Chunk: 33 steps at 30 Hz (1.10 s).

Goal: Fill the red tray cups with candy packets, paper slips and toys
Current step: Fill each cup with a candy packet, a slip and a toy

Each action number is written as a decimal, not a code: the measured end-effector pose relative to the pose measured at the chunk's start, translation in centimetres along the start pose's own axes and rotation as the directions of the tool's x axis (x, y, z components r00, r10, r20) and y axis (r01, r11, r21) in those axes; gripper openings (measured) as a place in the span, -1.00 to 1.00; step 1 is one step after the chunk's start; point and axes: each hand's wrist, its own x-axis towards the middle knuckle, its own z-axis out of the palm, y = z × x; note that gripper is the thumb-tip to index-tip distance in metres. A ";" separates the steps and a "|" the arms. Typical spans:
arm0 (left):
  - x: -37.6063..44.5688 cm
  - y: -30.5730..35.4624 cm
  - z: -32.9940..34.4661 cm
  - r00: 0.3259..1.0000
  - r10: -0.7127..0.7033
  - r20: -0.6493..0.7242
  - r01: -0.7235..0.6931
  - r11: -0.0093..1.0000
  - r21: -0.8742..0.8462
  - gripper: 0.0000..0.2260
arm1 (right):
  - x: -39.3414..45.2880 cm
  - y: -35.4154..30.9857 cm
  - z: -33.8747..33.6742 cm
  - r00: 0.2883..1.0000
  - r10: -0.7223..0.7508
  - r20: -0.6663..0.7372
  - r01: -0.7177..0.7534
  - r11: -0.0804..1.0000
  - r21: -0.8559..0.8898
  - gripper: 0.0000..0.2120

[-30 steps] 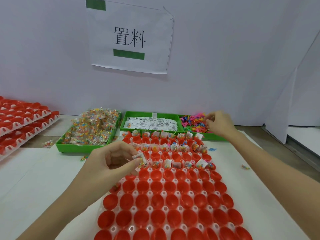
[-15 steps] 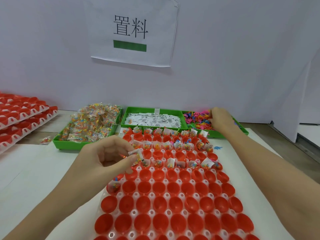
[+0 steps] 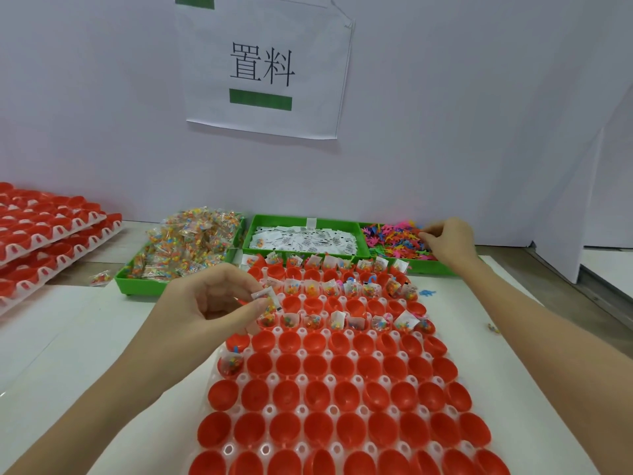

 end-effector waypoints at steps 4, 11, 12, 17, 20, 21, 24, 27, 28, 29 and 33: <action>0.1 -0.2 -0.3 1.000 -0.008 0.001 0.008 1.000 0.013 -0.91 | -1.3 -1.0 -1.2 0.991 0.124 0.047 -0.133 0.924 0.358 -0.82; 0.2 -0.3 -0.7 0.999 0.038 -0.036 -0.035 0.996 0.084 -0.90 | -9.2 -8.0 -4.0 0.932 -0.102 0.349 -0.218 0.611 0.761 -0.81; 0.2 -0.3 -0.7 0.998 0.048 -0.035 -0.045 0.995 0.090 -0.90 | -10.8 -9.2 -4.2 0.923 -0.146 0.356 -0.197 0.615 0.763 -0.84; 0.0 -0.1 -0.8 0.995 0.095 0.035 -0.098 0.987 0.130 -0.90 | -18.4 -13.8 -3.8 0.867 -0.354 0.352 0.003 0.709 0.706 -0.87; 0.0 0.1 -1.0 0.985 0.125 0.116 -0.142 0.978 0.152 -0.92 | -20.7 -15.2 -3.0 0.862 -0.403 0.307 0.101 0.730 0.676 -0.86; 0.0 0.1 -1.0 0.981 0.133 0.143 -0.155 0.975 0.159 -0.93 | -21.1 -15.5 -2.7 0.863 -0.405 0.301 0.115 0.739 0.664 -0.87; 0.0 0.2 -1.1 0.977 0.126 0.173 -0.153 0.976 0.154 -0.93 | -22.3 -16.3 -2.2 0.859 -0.410 0.305 0.145 0.768 0.624 -0.88; 0.0 0.2 -1.3 0.976 0.109 0.187 -0.136 0.981 0.136 -0.92 | -23.1 -16.5 -1.8 0.858 -0.424 0.289 0.186 0.782 0.595 -0.88; 0.1 0.1 -1.4 0.977 0.099 0.187 -0.124 0.984 0.125 -0.91 | -23.3 -16.6 -1.7 0.863 -0.424 0.276 0.202 0.789 0.581 -0.88; 0.1 0.1 -1.4 0.979 0.089 0.182 -0.111 0.987 0.115 -0.91 | -23.4 -16.6 -1.6 0.869 -0.420 0.262 0.214 0.796 0.567 -0.87; 0.0 0.1 -1.7 0.974 0.050 0.222 -0.087 0.983 0.159 -0.88 | -24.1 -16.5 -1.1 0.871 -0.384 0.307 0.166 0.817 0.552 -0.85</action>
